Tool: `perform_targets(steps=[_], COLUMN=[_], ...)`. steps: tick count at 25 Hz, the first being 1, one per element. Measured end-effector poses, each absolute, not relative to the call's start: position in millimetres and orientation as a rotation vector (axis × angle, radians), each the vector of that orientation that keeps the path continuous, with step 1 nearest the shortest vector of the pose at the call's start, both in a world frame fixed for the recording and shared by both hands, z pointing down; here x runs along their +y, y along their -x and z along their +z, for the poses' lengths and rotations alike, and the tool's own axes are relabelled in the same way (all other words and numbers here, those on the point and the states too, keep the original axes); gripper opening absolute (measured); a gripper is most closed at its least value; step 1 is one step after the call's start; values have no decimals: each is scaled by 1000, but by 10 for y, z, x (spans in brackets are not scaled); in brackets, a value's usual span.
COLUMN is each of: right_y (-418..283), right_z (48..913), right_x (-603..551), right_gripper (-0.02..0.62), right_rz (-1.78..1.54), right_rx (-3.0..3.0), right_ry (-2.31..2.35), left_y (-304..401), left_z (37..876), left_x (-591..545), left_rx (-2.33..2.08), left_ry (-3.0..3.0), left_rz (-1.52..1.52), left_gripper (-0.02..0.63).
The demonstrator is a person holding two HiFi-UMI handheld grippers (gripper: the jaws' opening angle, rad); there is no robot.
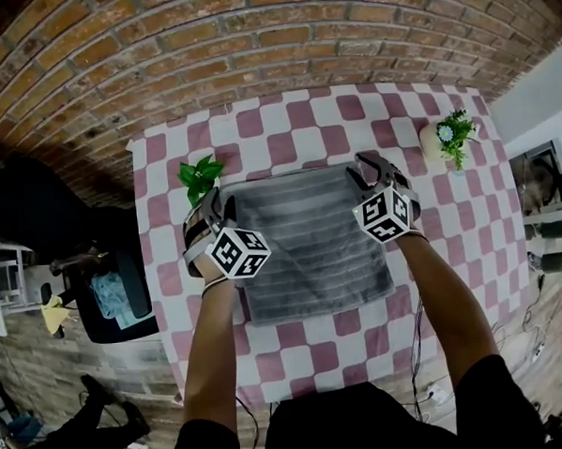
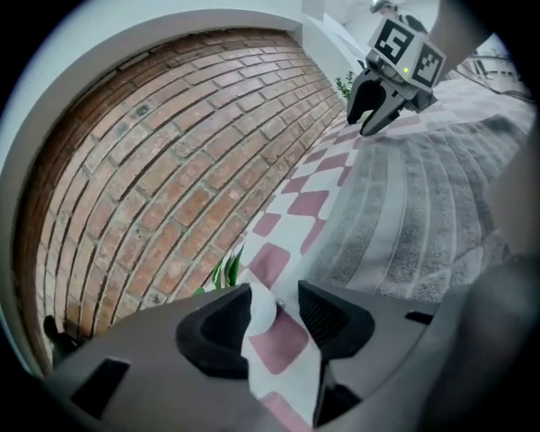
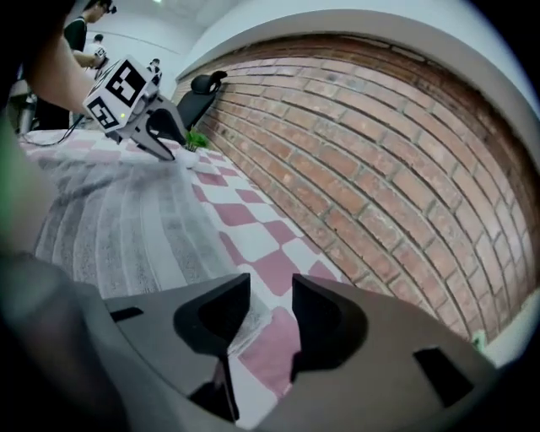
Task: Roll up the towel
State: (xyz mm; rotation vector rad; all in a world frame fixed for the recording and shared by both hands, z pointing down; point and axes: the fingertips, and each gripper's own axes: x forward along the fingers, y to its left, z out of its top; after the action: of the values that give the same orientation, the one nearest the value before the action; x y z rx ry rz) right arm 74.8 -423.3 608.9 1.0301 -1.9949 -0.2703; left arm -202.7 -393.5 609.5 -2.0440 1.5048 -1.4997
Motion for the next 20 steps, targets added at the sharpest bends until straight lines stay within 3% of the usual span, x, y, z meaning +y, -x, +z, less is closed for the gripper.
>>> perform_targets(steps=[2, 10, 20], right_y=[-782, -916, -1215], right_z=[5975, 5794, 6022], right_x=[-4132, -3011, -1676], right_gripper=[153, 154, 155], right_rz=[-239, -165, 155], right_rx=[-2040, -2169, -2237], right_ry=[-1080, -920, -898], left_y=[2032, 1990, 1863], left_z=[6017, 5922, 6133], left_x=[-3815, -2904, -1443], left_rx=[1541, 1524, 1608], left_ry=[2071, 2362, 2678], left_rz=[-1462, -1409, -1459], left_gripper=[219, 202, 177])
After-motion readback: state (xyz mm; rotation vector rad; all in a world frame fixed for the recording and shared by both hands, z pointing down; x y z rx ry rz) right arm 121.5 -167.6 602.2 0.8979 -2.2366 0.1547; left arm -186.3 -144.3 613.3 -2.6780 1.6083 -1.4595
